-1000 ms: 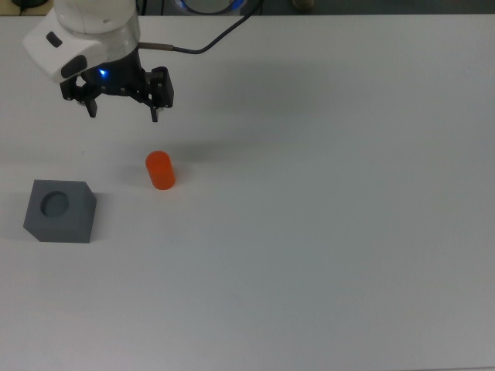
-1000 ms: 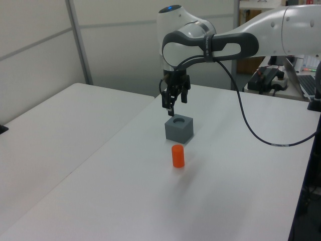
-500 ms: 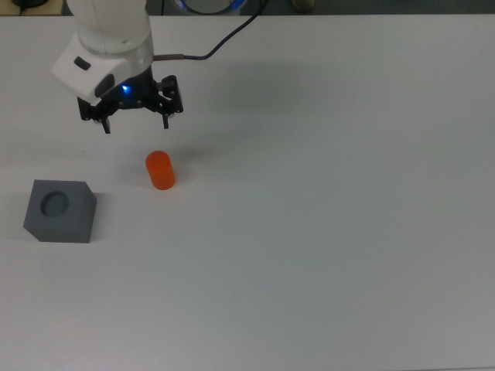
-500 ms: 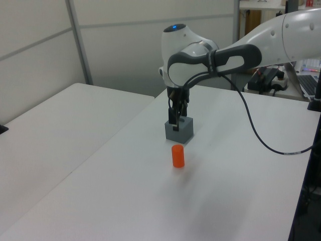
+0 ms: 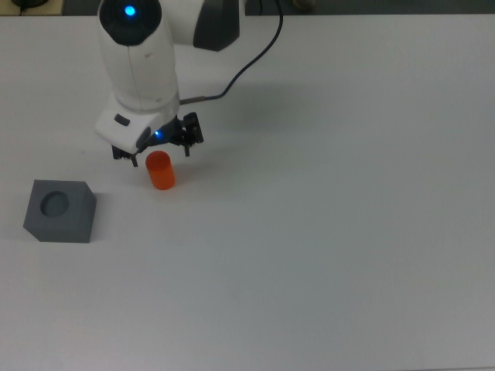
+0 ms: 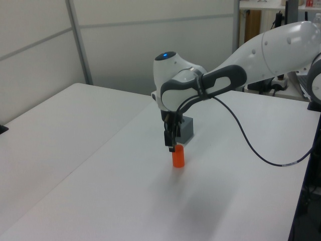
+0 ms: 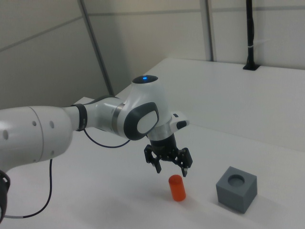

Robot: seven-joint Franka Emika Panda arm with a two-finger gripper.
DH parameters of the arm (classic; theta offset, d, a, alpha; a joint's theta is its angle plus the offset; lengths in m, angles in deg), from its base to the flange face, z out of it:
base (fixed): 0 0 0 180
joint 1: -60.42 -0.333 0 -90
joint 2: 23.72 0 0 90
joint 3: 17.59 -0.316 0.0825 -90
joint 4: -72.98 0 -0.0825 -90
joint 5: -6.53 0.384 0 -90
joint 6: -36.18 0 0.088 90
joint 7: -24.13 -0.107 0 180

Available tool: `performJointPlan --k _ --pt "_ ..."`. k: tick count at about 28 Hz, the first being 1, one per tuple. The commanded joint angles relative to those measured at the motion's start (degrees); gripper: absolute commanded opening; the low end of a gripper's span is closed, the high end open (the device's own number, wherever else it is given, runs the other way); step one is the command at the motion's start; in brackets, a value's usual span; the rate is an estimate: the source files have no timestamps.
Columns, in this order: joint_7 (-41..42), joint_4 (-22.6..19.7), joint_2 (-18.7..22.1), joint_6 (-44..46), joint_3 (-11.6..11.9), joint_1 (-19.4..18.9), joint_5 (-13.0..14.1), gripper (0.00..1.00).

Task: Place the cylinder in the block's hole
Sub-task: 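Lower the gripper around the orange cylinder and close on it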

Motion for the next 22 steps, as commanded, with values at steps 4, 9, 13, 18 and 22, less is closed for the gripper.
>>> performJointPlan --k 4,9,13,18,22 --pt "0.5 -0.6 -1.4 -2.5 0.3 -1.4 -3.9 1.0" --pt "0.4 -0.8 -1.5 -2.3 0.3 -1.7 -4.0 0.99" --pt "0.4 -0.8 -1.5 -2.0 0.3 -1.8 -3.9 0.9" --pt "0.4 -1.3 -1.5 -2.0 0.3 -1.8 -4.0 0.73" --pt "0.3 -1.4 -1.5 -2.0 0.3 -1.8 -4.0 0.57"
